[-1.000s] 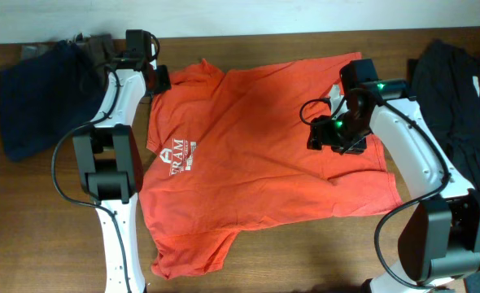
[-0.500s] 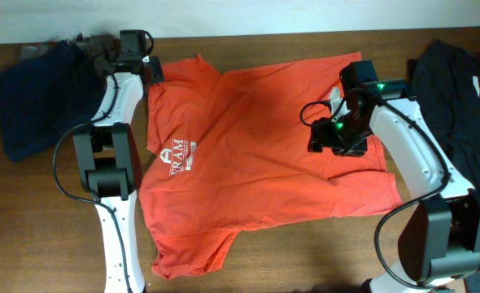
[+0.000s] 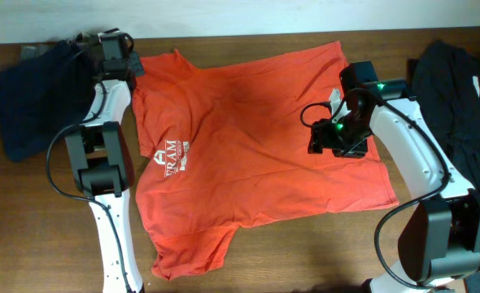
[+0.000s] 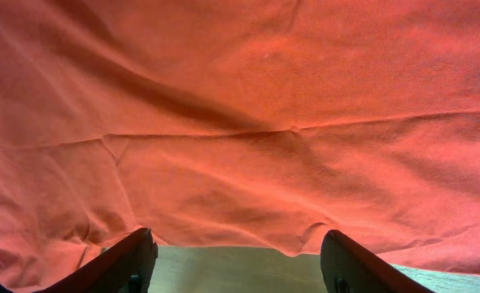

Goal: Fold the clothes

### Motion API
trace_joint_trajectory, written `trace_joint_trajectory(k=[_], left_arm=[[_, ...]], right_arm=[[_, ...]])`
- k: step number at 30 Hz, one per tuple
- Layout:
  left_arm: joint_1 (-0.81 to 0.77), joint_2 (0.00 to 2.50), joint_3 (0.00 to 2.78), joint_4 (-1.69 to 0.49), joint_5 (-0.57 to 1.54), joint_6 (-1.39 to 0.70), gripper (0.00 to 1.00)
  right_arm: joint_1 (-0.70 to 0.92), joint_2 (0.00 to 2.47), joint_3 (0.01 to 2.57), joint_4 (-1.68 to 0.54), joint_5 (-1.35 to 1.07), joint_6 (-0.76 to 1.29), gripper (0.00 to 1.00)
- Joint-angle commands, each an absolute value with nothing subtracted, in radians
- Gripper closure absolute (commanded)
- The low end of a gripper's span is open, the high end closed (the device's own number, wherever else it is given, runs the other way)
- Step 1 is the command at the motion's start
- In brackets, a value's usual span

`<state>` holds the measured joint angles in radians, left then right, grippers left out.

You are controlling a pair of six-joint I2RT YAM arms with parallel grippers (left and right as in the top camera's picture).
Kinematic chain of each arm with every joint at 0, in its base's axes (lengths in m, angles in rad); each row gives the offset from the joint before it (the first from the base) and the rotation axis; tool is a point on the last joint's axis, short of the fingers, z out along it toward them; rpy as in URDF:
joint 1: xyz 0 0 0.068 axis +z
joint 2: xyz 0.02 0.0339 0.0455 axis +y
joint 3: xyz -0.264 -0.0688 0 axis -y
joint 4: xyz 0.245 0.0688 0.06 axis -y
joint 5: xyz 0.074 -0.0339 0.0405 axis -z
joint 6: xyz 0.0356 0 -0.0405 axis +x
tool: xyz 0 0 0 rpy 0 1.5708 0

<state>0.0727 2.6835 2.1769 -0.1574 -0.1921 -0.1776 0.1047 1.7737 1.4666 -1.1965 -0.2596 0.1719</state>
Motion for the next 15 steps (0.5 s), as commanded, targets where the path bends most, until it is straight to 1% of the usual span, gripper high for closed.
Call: trace_joint_trajectory(k=[1,2,3,5,9,13,14,15], left_arm=[[0.035,2.725,2.199,-0.119,-0.206,-0.106,0.85],[0.024,2.725,2.218,-0.12,-0.206,-0.082,0.78],[0.014,2.725,2.238,-0.122,-0.206,-0.057,0.65],[-0.009,2.725,2.312,-0.168,-0.207,-0.001,0.63],[-0.036,2.725,2.486,-0.312,-0.208,-0.001,0.56],[-0.044,2.725,2.613,-0.459,-0.206,-0.064,0.55],[-0.046,2.725,2.625,-0.508,-0.206,-0.083,0.6],[-0.046,2.725,2.629,-0.573,-0.206,-0.112,0.67]], right_arm=[[0.113,1.759,1.473,-1.198,-0.25,0.161,0.3],[0.113,1.759,1.473,-1.198,-0.25,0.161,0.3],[0.113,1.759,1.473,-1.198,-0.25,0.161,0.3],[0.113,1.759,1.473,-1.198,-0.25,0.161,0.3],[0.113,1.759,1.473,-1.2,-0.25,0.161,0.3],[0.113,1.759,1.473,-1.208,-0.25,0.16,0.3],[0.113,1.759,1.473,-1.207,-0.25,0.161,0.29],[0.113,1.759,1.473,-1.205,-0.25,0.161,0.29]])
